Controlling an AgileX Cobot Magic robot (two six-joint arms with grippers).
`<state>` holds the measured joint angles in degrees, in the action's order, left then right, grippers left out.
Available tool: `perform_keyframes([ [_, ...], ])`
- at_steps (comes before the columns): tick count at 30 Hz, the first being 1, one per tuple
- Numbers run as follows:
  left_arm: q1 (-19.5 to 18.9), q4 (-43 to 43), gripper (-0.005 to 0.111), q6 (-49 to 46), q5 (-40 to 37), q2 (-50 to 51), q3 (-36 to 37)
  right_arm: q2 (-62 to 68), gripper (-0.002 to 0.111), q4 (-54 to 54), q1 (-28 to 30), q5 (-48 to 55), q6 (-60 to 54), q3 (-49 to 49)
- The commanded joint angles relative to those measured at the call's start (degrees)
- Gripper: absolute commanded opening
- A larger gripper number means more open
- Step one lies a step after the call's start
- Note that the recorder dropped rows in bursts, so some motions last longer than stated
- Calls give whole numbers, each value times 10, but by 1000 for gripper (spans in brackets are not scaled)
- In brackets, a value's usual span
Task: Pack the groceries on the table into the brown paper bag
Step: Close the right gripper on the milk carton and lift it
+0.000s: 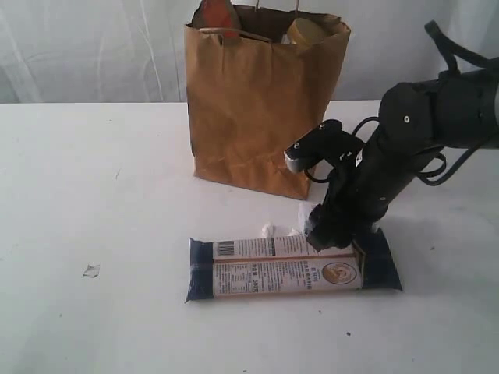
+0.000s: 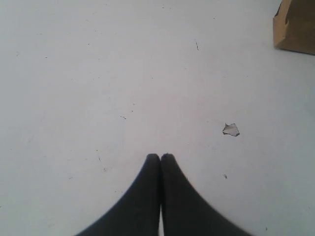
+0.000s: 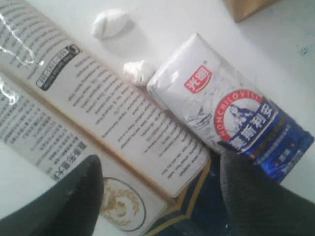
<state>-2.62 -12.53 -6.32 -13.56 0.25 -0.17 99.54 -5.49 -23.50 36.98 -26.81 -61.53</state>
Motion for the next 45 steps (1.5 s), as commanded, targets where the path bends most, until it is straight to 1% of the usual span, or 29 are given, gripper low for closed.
perform_keyframes([
  [1, -1, -7, 0, 1, 2, -2, 2, 0, 64, 29, 0, 32, -9, -3],
  [4, -1, -7, 0, 1, 2, -2, 2, 0, 64, 108, 0, 15, -20, -7],
  [7, -1, -7, 0, 1, 2, -2, 2, 0, 64, 178, 0, -10, 28, -7],
  [10, -1, -7, 0, 1, 2, -2, 2, 3, 64, 182, 0, -10, 44, -7],
  [12, -1, -7, 0, 1, 3, -2, 2, 11, 64, 191, 0, -20, 7, -7],
  [15, -1, -7, 0, 1, 3, -2, 2, 32, 64, 209, 0, -60, -100, -7],
  [17, -1, -7, 0, 1, 3, -2, 2, 46, 64, 207, 0, -82, -134, -7],
  [23, -1, -7, 0, 1, 3, -2, 2, 70, 64, 207, 0, -92, -149, -7],
  [24, -1, -7, 0, 1, 3, -2, 2, 72, 64, 207, 0, -93, -138, -7],
  [29, -1, -7, 0, 1, 3, -2, 2, 72, 64, 204, 0, -147, -9, -7],
  [32, -1, -7, 0, 1, 3, -2, 2, 72, 64, 201, 0, -181, 43, -7],
  [33, -1, -7, 0, 1, 3, -2, 2, 73, 64, 201, 0, -186, 43, -7],
  [37, -1, -7, 0, 1, 3, -2, 2, 105, 64, 201, 0, -185, 43, -7],
  [39, -1, -7, 0, 1, 3, -2, 2, 109, 64, 201, 0, -179, 68, -7],
  [42, -1, -7, 0, 1, 3, -2, 2, 109, 63, 201, 0, -178, 167, -7],
  [43, -1, -7, 0, 1, 3, -2, 2, 109, 61, 201, 0, -177, 202, -7],
  [44, -1, -7, 0, 1, 3, -2, 2, 109, 55, 195, 0, -174, 224, -7],
  [45, -1, -7, 0, 1, 3, -2, 2, 109, 46, 188, 0, -168, 230, -7],
])
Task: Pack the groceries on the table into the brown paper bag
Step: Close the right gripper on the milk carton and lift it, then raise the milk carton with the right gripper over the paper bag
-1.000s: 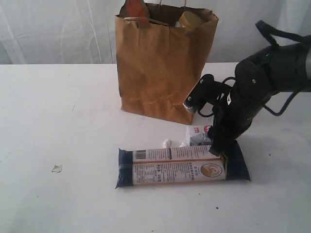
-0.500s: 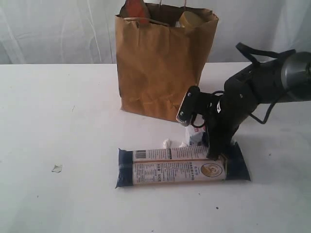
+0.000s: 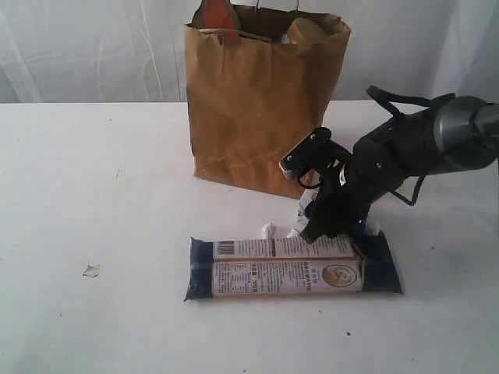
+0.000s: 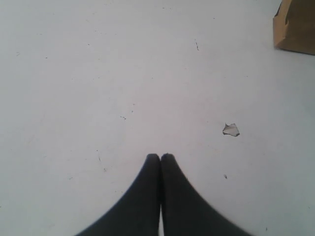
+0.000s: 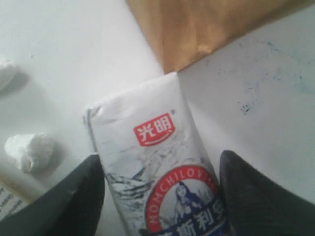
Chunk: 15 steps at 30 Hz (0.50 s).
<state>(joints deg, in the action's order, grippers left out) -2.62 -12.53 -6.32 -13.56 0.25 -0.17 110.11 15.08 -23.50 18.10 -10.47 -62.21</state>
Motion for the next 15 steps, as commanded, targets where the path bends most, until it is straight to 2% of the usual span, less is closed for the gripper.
perform_keyframes([
  [1, -1, -7, 0, 1, 3, -2, 2, 2, 32, -29, 0, 29, 67, 0],
  [2, -1, -7, 0, 1, 3, -2, 2, -2, 20, -32, 0, 39, 67, 0],
  [5, -1, -7, 0, 1, 3, -2, 2, -17, 2, -32, 0, 54, 67, 0],
  [6, -1, -7, 0, 1, 3, -2, 2, -24, 0, -32, 0, 54, 67, 0],
  [15, -1, -7, 0, 1, 3, -2, 2, -110, 0, -64, 0, 62, 67, 0],
])
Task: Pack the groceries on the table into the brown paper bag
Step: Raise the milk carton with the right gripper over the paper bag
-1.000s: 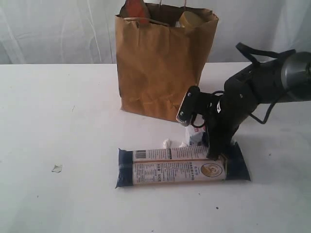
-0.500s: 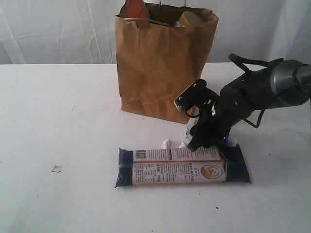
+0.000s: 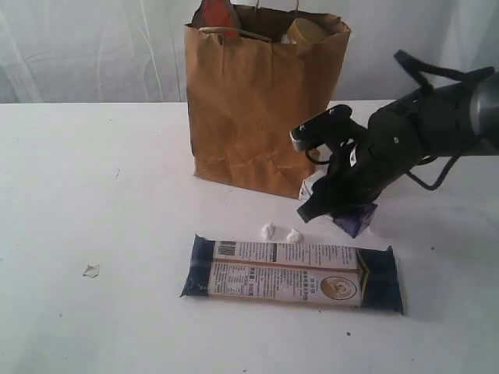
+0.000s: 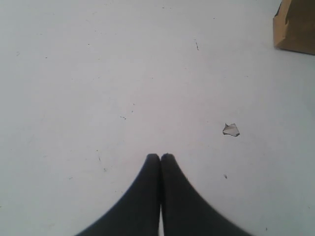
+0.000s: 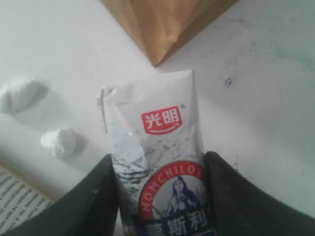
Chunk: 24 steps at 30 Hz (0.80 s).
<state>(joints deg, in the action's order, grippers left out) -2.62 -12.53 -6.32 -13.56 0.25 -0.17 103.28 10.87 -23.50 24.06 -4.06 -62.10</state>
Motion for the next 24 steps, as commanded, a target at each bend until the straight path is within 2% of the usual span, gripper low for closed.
perform_keyframes([
  [1, -1, -7, 0, 1, 3, -2, 2, -51, 0, -27, 0, 7, 2, -1],
  [9, -1, -7, 0, 1, 3, -2, 2, -123, 0, -148, 0, 85, -18, -1],
  [13, -1, -7, 0, 1, 3, -2, 2, -167, 0, -271, 0, 156, -86, -1],
  [15, -1, -7, 0, 1, 3, -2, 2, -196, 0, -424, 0, 208, -197, -1],
  [16, -1, -7, 0, 1, 3, -2, 2, -211, 0, -542, 0, 239, -287, -1],
  [17, -1, -7, 0, 1, 3, -2, 2, -214, 0, -590, 0, 250, -327, -1],
  [18, -1, -7, 0, 1, 3, -2, 2, -219, 0, -707, 0, 255, -393, -1],
  [19, -1, -7, 0, 1, 3, -2, 2, -220, 0, -753, 0, 251, -418, -1],
  [20, -1, -7, 0, 1, 3, -2, 2, -219, 0, -864, 0, 237, -481, -10],
  [21, -1, -7, 0, 1, 3, -2, 2, -217, 0, -916, 0, 230, -506, -15],
  [23, -1, -7, 0, 1, 3, -2, 2, -201, 0, -1091, 0, 219, -621, -48],
  [24, -1, -7, 0, 1, 3, -2, 2, -194, 0, -1108, 0, 226, -644, -59],
])
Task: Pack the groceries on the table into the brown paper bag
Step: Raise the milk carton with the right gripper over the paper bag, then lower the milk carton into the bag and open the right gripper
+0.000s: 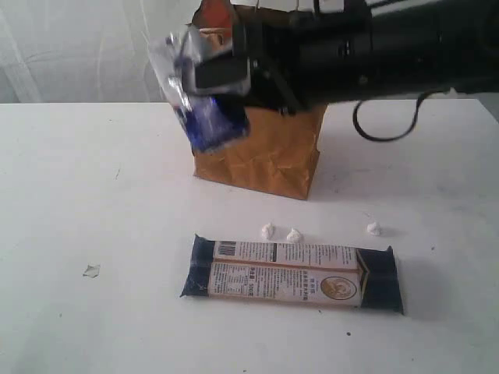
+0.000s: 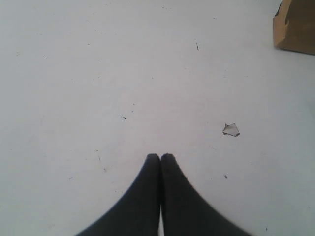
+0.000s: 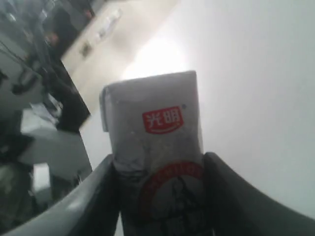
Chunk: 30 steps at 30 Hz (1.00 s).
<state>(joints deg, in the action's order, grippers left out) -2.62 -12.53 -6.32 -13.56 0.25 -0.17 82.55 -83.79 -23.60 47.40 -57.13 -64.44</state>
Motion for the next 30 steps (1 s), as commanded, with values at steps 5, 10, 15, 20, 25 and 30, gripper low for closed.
perform_keyframes([
  [5, -1, -7, 0, 1, 5, -2, 2, 81, 0, -162, 1, -22, -144, -153],
  [10, -1, -7, 0, 1, 5, -2, 2, 127, 0, -162, 1, -202, -247, -200],
  [15, -1, -7, 0, 1, 5, -2, 2, 168, 0, -162, 1, -315, -276, -230],
  [20, -1, -7, 0, 1, 5, -2, 2, 229, 0, -162, 1, -355, -288, -275],
  [25, -1, -7, 0, 1, 5, -2, 2, 276, 0, -162, 1, -405, -300, -306],
  [30, -1, -7, 0, 1, 5, -2, 2, 300, 0, -162, 1, -431, -300, -309],
])
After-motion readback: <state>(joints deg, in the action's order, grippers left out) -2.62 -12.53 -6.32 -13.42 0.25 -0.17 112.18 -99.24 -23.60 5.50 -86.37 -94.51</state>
